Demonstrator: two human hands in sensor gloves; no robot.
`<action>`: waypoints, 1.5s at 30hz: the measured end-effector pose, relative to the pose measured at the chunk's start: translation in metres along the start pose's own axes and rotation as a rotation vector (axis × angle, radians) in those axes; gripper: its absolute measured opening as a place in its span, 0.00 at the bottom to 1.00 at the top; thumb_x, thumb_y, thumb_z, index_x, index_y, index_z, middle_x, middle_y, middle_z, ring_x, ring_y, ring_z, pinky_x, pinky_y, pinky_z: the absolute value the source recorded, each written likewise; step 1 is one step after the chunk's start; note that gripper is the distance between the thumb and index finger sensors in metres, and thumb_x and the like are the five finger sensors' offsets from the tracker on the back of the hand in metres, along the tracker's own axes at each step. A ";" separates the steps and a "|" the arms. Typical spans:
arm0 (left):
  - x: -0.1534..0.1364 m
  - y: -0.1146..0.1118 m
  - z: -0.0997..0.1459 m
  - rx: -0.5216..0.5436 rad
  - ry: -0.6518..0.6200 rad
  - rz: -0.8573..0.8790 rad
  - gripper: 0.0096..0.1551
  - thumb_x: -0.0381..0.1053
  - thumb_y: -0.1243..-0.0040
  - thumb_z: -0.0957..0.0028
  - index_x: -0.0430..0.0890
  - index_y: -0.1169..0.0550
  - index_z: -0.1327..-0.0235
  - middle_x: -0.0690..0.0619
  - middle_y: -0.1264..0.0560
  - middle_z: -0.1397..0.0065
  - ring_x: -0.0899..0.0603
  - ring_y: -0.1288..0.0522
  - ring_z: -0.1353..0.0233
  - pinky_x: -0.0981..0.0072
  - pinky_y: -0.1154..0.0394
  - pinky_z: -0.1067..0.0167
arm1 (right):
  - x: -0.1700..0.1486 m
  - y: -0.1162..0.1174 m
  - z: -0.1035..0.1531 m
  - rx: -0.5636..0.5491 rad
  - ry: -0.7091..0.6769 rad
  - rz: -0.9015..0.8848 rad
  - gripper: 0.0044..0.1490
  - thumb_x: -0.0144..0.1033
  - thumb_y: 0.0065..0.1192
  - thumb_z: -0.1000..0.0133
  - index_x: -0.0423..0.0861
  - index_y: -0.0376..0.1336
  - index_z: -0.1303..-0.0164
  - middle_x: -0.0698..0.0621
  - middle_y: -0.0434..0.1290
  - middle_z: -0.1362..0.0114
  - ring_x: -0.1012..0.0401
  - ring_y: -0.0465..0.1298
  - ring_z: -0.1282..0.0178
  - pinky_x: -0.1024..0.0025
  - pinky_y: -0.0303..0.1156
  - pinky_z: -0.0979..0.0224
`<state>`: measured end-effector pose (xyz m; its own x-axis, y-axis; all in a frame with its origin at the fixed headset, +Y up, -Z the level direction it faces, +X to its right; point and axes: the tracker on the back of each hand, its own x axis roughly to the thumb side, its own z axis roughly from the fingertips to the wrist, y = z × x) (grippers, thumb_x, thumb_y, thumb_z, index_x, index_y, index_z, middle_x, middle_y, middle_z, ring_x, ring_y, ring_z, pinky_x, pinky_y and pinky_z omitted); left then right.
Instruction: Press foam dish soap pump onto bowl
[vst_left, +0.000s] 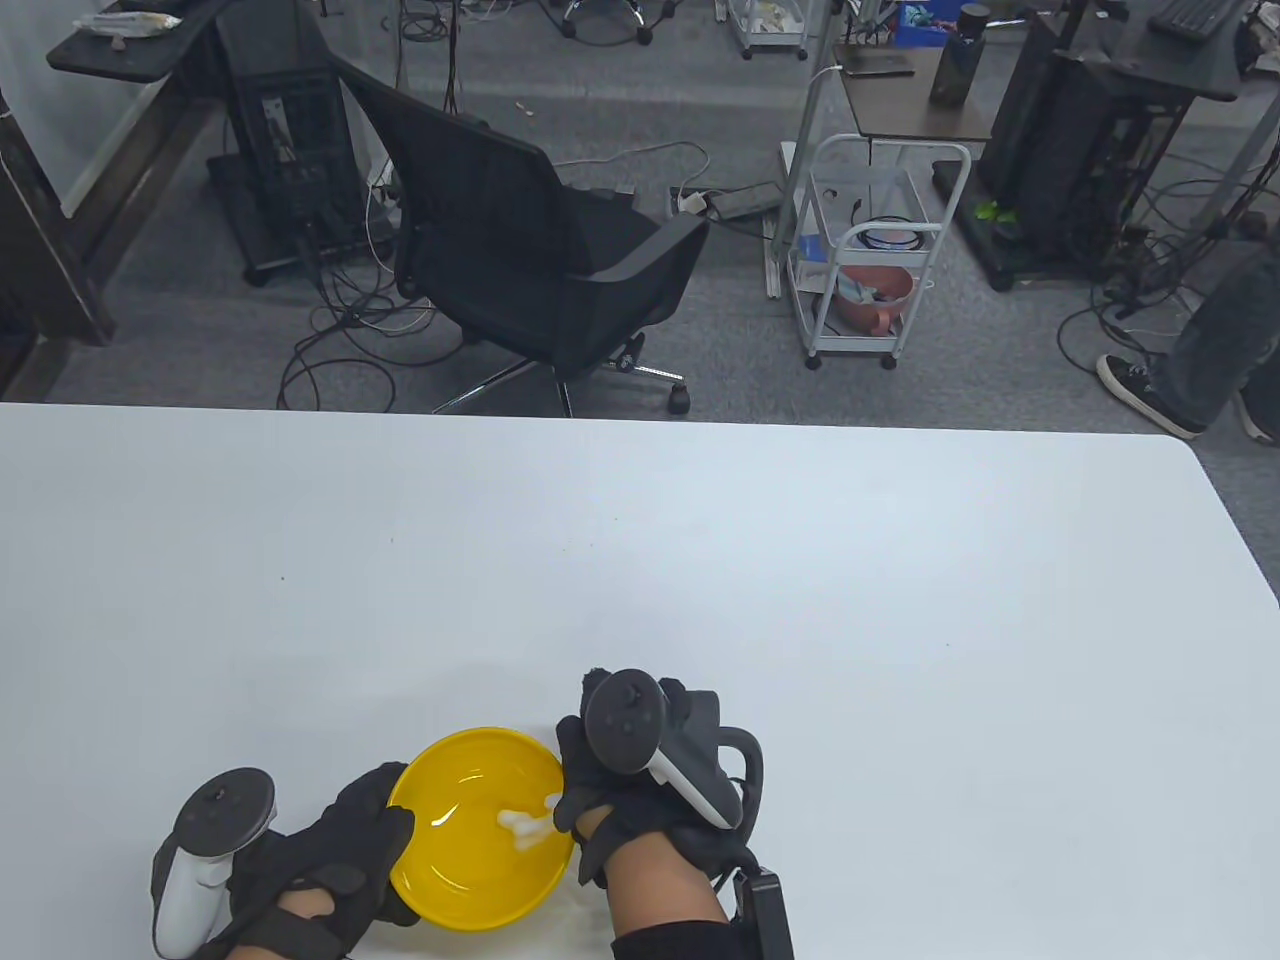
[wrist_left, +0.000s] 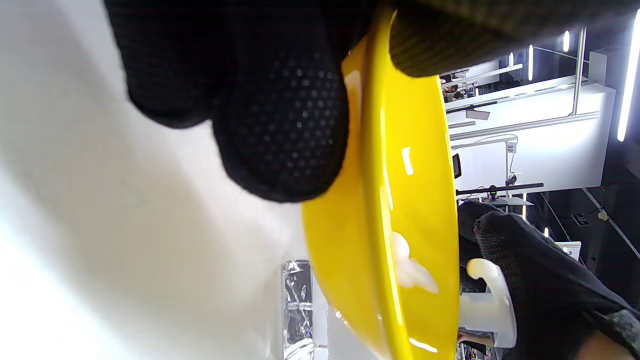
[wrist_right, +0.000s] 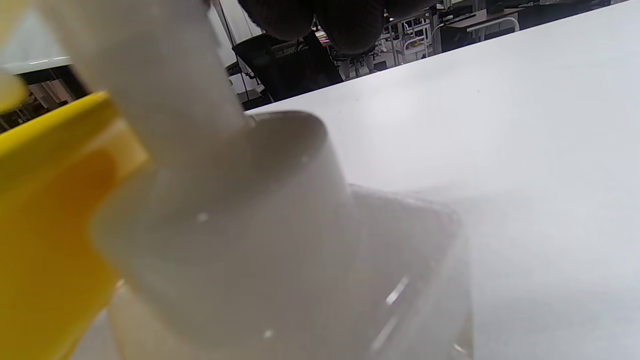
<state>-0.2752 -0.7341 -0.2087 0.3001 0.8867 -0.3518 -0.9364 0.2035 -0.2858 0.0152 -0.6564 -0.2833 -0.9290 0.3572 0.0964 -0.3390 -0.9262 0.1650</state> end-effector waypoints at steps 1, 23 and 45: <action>0.000 0.000 0.000 0.000 0.000 0.000 0.35 0.61 0.49 0.42 0.57 0.43 0.22 0.56 0.34 0.25 0.52 0.11 0.60 0.58 0.17 0.47 | 0.000 0.001 0.000 -0.001 -0.001 0.000 0.41 0.53 0.52 0.41 0.44 0.56 0.20 0.40 0.59 0.21 0.37 0.53 0.20 0.30 0.41 0.27; 0.000 -0.002 -0.002 -0.014 0.009 0.021 0.36 0.61 0.49 0.41 0.58 0.44 0.22 0.56 0.37 0.23 0.52 0.12 0.58 0.58 0.17 0.45 | -0.009 0.006 0.005 -0.055 0.000 -0.103 0.41 0.53 0.53 0.41 0.43 0.58 0.21 0.39 0.61 0.23 0.37 0.56 0.22 0.31 0.43 0.27; -0.002 -0.003 -0.003 -0.030 0.004 0.034 0.36 0.61 0.50 0.41 0.58 0.45 0.22 0.57 0.37 0.23 0.52 0.12 0.57 0.59 0.18 0.45 | 0.000 0.011 0.003 -0.018 0.062 0.070 0.40 0.52 0.49 0.40 0.43 0.56 0.21 0.39 0.60 0.22 0.36 0.56 0.21 0.30 0.44 0.27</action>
<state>-0.2721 -0.7373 -0.2098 0.2689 0.8911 -0.3655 -0.9402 0.1604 -0.3005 0.0117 -0.6663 -0.2787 -0.9578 0.2837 0.0464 -0.2748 -0.9510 0.1419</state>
